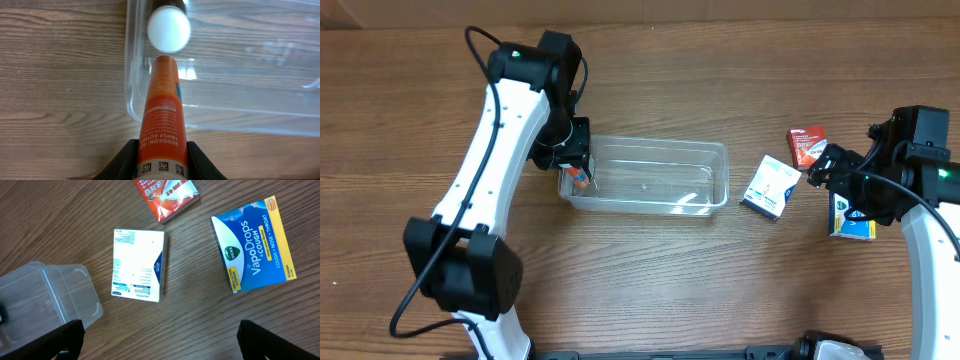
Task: Pack container
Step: 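Place the orange tube upright in the container's left end, then reach right gripper to the white medicine box and grasp it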
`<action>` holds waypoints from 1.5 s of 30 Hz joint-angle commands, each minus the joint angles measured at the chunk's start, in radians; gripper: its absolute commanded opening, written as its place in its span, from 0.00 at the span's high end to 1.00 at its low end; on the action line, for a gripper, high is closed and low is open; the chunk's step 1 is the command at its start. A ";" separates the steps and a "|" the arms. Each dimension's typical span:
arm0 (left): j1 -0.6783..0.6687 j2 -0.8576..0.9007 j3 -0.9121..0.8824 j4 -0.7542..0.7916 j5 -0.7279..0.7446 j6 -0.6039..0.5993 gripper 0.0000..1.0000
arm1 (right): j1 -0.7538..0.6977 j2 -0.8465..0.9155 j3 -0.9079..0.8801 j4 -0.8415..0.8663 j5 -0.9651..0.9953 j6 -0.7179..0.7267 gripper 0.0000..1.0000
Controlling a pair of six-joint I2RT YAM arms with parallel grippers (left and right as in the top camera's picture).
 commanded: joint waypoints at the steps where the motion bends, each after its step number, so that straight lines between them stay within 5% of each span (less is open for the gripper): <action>1: -0.005 0.040 0.001 0.013 -0.043 -0.007 0.96 | -0.001 -0.009 0.014 0.006 -0.008 -0.002 0.00; 15: -0.005 0.044 -0.219 0.176 -0.039 -0.006 0.93 | -0.001 -0.009 0.014 0.006 -0.008 -0.002 0.00; 16: -0.005 0.044 -0.219 0.177 -0.038 -0.003 0.90 | -0.001 -0.009 0.014 0.006 -0.008 -0.002 0.00; 19: -0.008 0.044 -0.219 0.181 -0.039 -0.003 0.47 | -0.001 -0.009 0.014 0.006 -0.008 -0.002 0.00; 21: -0.008 0.043 -0.215 0.187 -0.039 -0.001 0.30 | -0.001 -0.009 0.014 0.006 -0.008 -0.002 0.00; 30: -0.006 -0.032 -0.022 0.119 -0.038 0.024 0.21 | -0.001 -0.009 0.014 0.006 -0.005 -0.003 0.00; 35: 0.016 -0.222 0.021 0.119 -0.122 0.043 0.14 | -0.001 -0.009 0.014 0.006 -0.005 -0.002 0.00; 37: 0.053 -0.310 0.021 0.108 -0.137 0.074 0.00 | -0.001 -0.009 0.014 0.005 -0.005 0.000 0.00; 45: 0.282 -0.510 -0.003 0.093 -0.061 0.188 0.00 | 0.111 -0.022 0.071 -0.099 0.058 0.106 0.00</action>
